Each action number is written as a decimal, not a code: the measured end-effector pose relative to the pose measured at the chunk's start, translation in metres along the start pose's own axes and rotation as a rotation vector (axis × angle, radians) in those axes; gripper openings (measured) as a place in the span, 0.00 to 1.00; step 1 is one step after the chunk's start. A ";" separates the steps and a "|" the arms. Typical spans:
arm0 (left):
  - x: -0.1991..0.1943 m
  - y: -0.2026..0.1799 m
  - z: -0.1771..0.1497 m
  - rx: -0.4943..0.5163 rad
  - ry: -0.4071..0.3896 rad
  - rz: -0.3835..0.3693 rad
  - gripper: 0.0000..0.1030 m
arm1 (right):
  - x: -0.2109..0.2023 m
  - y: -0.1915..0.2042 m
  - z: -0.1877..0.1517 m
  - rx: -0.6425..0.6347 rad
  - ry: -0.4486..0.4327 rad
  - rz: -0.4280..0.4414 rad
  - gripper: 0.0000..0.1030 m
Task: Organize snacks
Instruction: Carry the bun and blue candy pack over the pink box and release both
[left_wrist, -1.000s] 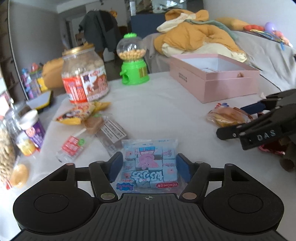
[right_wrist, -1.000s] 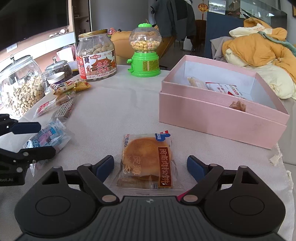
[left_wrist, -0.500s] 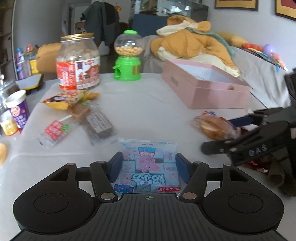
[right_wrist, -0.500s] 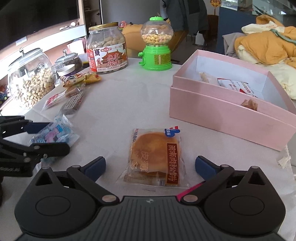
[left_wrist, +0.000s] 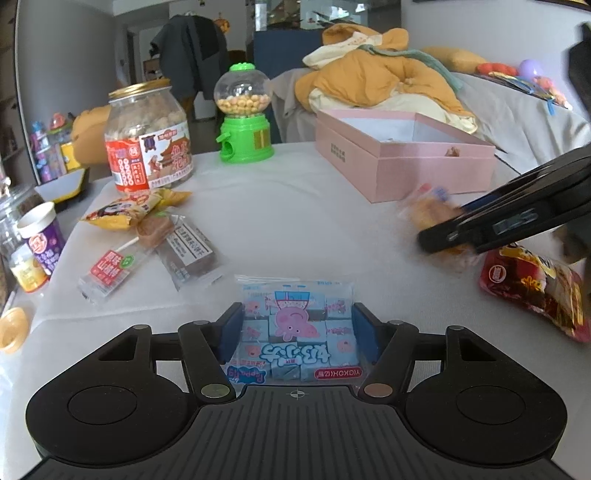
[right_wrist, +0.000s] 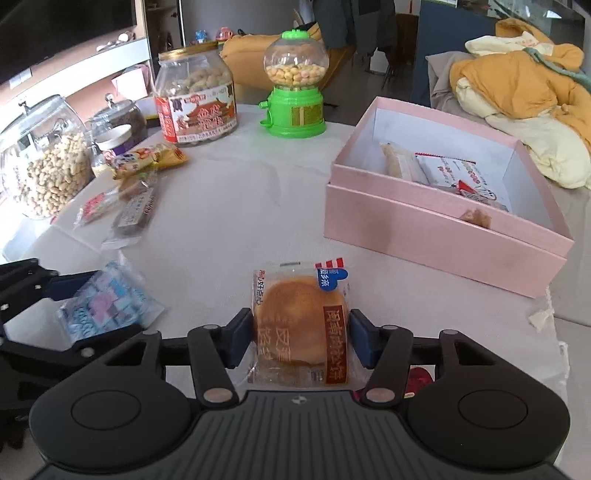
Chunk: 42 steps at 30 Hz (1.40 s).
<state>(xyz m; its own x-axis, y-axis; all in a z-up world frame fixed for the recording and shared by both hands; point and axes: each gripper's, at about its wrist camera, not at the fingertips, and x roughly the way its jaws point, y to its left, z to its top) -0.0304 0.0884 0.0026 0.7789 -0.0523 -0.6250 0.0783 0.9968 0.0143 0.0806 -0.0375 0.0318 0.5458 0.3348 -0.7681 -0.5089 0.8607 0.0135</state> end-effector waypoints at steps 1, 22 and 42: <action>0.001 -0.001 0.003 -0.007 0.012 0.006 0.65 | -0.008 -0.002 0.000 0.003 -0.014 -0.003 0.54; 0.135 -0.076 0.225 -0.189 -0.047 -0.258 0.64 | -0.066 -0.061 -0.029 0.039 -0.149 -0.086 0.54; 0.031 0.067 0.118 -0.221 -0.138 -0.106 0.61 | -0.091 -0.117 0.070 0.174 -0.217 -0.062 0.54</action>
<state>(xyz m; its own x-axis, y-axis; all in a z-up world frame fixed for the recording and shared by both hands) 0.0725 0.1470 0.0763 0.8524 -0.1494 -0.5012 0.0379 0.9734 -0.2259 0.1373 -0.1420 0.1449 0.7115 0.3380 -0.6160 -0.3589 0.9285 0.0949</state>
